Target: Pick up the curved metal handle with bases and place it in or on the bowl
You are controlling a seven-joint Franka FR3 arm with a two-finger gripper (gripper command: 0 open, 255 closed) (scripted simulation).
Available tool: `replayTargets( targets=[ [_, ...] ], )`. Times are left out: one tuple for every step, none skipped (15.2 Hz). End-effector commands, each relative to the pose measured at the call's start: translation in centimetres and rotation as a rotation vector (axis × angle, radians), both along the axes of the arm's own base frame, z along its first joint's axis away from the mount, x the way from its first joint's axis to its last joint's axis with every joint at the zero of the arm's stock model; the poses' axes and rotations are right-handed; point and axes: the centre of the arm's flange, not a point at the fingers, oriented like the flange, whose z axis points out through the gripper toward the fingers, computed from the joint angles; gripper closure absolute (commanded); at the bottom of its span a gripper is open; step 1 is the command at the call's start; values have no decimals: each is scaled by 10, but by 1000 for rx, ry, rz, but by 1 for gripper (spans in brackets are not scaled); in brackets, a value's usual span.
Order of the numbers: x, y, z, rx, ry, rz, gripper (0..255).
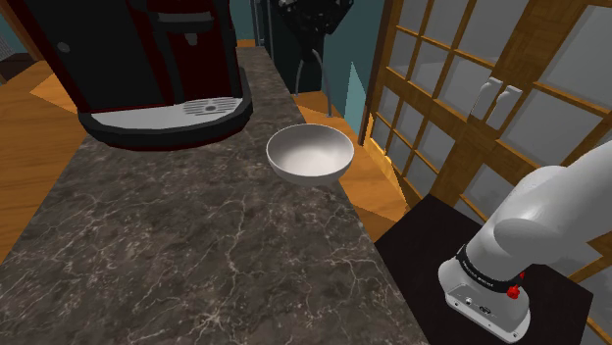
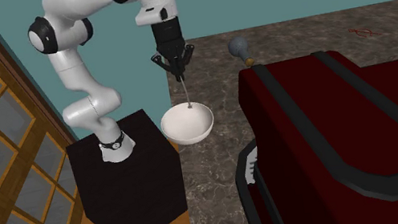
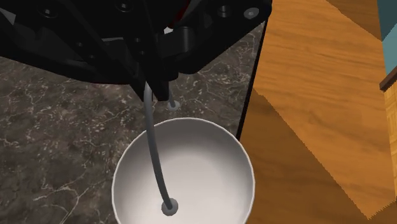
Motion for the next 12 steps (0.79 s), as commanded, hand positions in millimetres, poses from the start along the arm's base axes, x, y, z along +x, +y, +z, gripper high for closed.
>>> replayTargets(
  targets=[
    [-1,-2,-10,1,0,0,255],
    [-1,-2,-16,1,0,0,255],
    [-1,-2,-21,1,0,0,255],
    [-1,-2,-26,1,0,0,255],
    [-1,-2,-32,1,0,0,255],
    [-1,-2,-37,1,0,0,255],
    [-1,-2,-42,1,0,0,255],
    [-1,-2,-47,1,0,0,255],
    [-1,-2,-53,1,0,0,255],
    [-1,-2,-58,1,0,0,255],
    [-1,-2,-63,1,0,0,255],
    [-1,-2,-69,1,0,0,255]
  ],
)
